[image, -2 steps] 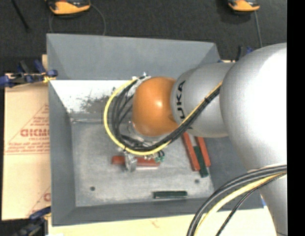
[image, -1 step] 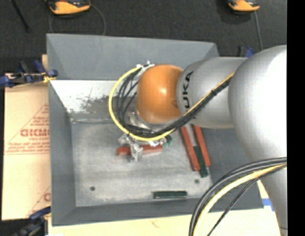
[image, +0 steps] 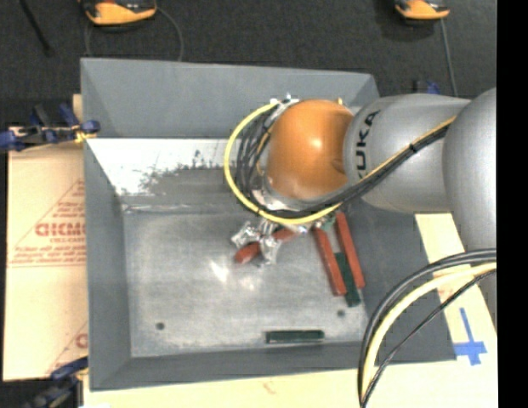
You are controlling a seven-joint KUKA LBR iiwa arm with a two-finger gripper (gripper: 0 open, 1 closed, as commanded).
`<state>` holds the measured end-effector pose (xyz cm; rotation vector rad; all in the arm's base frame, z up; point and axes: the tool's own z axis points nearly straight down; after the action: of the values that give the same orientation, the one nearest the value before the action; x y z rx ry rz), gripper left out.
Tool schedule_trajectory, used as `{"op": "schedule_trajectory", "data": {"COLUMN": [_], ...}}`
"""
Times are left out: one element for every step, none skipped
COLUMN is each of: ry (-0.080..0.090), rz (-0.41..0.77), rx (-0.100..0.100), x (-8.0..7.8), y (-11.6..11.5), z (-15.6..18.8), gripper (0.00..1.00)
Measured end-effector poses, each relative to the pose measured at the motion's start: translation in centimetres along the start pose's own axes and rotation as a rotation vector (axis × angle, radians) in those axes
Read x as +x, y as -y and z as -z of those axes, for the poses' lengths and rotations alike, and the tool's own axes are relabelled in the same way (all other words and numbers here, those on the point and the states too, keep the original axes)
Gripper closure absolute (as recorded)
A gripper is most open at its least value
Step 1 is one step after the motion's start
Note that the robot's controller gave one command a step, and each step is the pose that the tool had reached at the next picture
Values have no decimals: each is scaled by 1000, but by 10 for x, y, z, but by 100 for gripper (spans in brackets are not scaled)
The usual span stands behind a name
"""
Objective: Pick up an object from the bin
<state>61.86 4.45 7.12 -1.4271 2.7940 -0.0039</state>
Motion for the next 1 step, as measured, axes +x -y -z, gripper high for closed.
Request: {"op": "schedule_trajectory", "data": {"ry": [-4], "rz": [440], "rx": [-3], "x": [111], "y": [28], "z": [7], "gripper": [100]}}
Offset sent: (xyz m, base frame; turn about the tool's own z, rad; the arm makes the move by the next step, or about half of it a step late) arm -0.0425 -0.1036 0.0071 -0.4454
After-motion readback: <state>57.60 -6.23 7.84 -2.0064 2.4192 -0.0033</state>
